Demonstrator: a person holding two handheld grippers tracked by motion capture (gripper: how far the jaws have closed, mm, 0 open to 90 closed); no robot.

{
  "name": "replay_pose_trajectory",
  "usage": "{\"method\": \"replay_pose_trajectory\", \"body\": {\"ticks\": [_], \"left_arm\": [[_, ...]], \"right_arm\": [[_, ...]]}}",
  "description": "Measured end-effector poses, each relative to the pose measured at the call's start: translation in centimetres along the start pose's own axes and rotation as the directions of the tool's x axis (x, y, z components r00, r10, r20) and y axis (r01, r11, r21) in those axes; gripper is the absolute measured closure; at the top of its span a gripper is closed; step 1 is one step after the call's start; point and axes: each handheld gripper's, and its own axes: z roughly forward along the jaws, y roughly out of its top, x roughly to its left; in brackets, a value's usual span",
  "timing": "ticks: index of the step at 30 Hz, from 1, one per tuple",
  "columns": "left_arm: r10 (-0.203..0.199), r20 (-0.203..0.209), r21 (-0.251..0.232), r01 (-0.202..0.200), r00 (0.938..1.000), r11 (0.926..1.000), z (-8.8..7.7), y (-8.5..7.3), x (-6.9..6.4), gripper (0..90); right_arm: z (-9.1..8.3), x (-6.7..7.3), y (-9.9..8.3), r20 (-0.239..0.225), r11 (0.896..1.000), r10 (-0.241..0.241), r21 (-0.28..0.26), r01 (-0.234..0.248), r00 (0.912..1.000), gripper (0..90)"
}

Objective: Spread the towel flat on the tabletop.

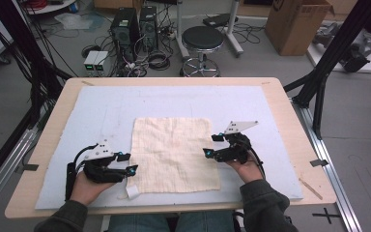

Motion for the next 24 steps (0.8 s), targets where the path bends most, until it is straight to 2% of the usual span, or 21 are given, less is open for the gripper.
{"method": "replay_pose_trajectory", "body": {"ticks": [7,12,19,24], "left_arm": [[-0.019,-0.003,0.003,0.019,0.9998,0.9998,0.1,0.3,0.5,44.9],[-0.011,-0.007,-0.009,0.011,0.9999,0.9999,-0.1,1.5,0.8,45.2],[-0.002,0.003,-0.013,0.002,1.0,0.9999,0.6,3.1,1.2,45.5],[-0.002,0.003,-0.003,0.002,1.0,1.0,0.8,4.0,1.7,45.4]], "right_arm": [[-0.2,-0.1,0.0,0.0,1.0,0.003,-0.004,-0.003,1.0,29.2],[-0.2,-0.3,0.1,-0.002,1.0,0.0,0.002,0.0,1.0,29.0],[-0.3,-0.4,0.4,-0.006,1.0,0.002,0.012,-0.002,1.0,29.1],[-0.3,-0.8,0.6,-0.003,1.0,-0.005,0.016,0.005,1.0,29.1]]}}
